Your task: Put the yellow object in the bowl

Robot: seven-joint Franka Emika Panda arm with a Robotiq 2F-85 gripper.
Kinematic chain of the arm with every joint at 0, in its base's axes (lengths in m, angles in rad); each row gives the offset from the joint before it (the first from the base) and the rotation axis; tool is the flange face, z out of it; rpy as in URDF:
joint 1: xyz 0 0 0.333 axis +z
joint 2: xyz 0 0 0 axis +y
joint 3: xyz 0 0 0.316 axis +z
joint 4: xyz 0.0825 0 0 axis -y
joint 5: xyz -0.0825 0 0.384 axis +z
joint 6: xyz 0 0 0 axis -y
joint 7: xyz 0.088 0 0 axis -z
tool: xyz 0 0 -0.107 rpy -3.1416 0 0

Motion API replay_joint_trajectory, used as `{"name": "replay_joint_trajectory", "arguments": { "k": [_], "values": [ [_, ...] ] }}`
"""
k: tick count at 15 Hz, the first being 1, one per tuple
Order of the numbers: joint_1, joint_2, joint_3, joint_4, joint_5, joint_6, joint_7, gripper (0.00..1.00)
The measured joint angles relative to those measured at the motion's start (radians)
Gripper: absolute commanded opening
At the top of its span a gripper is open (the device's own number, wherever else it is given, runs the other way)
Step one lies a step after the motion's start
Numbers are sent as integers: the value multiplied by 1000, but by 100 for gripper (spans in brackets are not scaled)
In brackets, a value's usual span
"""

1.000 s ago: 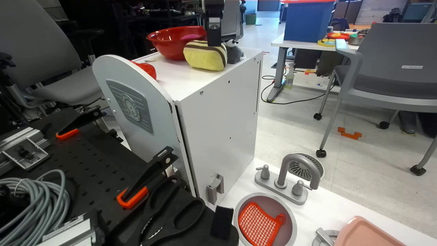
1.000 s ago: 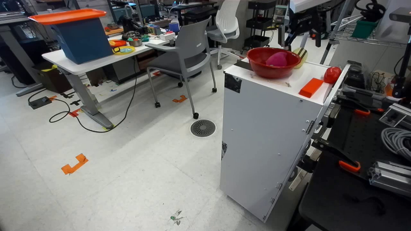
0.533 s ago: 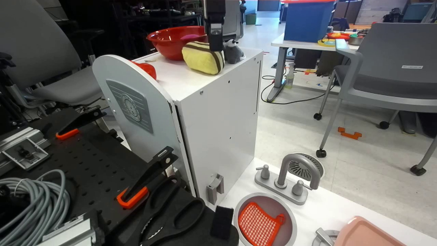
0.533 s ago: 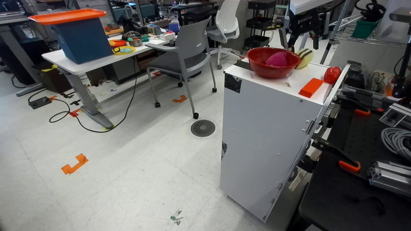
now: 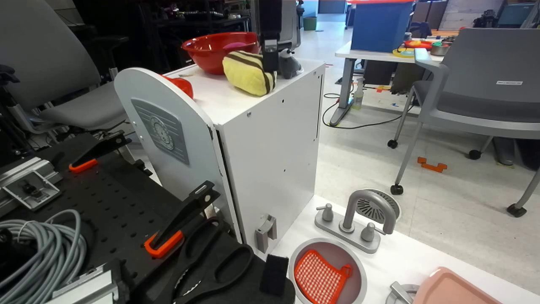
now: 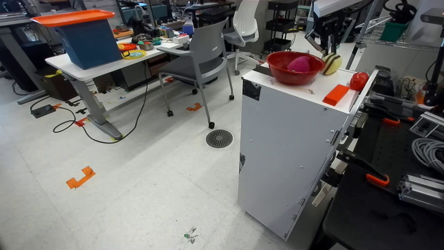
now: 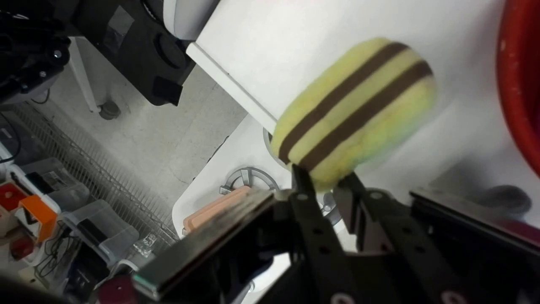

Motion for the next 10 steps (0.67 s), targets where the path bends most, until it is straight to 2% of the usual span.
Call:
{"name": "replay_joint_trajectory", "arguments": {
  "k": [10],
  "values": [
    [14,-26,-5,-9,-89,1,44,1]
  ]
}}
